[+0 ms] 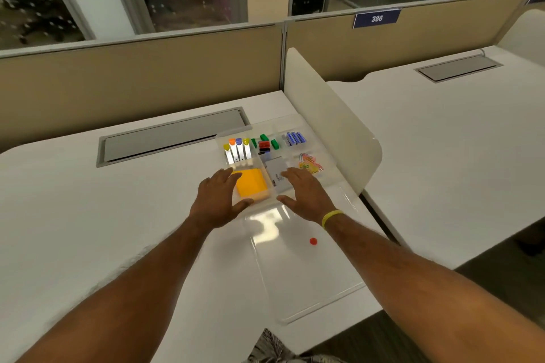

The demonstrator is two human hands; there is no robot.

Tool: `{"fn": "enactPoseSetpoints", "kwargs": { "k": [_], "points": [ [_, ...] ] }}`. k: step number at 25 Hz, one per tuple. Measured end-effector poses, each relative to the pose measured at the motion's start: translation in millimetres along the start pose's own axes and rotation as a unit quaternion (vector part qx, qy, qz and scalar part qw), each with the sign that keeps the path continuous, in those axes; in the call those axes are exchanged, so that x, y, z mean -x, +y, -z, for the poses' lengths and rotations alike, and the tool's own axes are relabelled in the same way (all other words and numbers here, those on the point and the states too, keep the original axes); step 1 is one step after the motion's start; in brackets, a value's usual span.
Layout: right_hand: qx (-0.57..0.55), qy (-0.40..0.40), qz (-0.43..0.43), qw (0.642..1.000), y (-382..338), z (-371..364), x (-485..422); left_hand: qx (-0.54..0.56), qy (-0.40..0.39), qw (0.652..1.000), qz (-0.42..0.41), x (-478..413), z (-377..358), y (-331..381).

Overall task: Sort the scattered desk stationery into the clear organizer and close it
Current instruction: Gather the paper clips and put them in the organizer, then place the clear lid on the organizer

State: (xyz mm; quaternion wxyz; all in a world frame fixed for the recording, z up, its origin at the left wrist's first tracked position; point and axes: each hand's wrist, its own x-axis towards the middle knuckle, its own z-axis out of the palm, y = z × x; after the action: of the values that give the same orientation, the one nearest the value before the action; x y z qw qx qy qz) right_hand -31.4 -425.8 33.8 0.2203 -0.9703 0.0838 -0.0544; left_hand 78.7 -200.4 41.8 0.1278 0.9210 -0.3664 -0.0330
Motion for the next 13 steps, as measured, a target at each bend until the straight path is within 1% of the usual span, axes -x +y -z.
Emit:
{"fn": "enactPoseSetpoints", "kwargs": {
  "k": [5,9,13],
  "points": [
    [0.066,-0.02,0.023,0.997,-35,-29,14,-0.033,-0.04,0.998,0.024,43,-2,-29],
    [0.101,-0.059,-0.013,0.993,-50,-44,35,-0.041,-0.078,0.996,0.027,71,-14,-44],
    [0.129,-0.088,-0.05,0.986,-54,-54,63,-0.032,-0.104,0.994,0.007,93,-25,-45]
  ]
}}
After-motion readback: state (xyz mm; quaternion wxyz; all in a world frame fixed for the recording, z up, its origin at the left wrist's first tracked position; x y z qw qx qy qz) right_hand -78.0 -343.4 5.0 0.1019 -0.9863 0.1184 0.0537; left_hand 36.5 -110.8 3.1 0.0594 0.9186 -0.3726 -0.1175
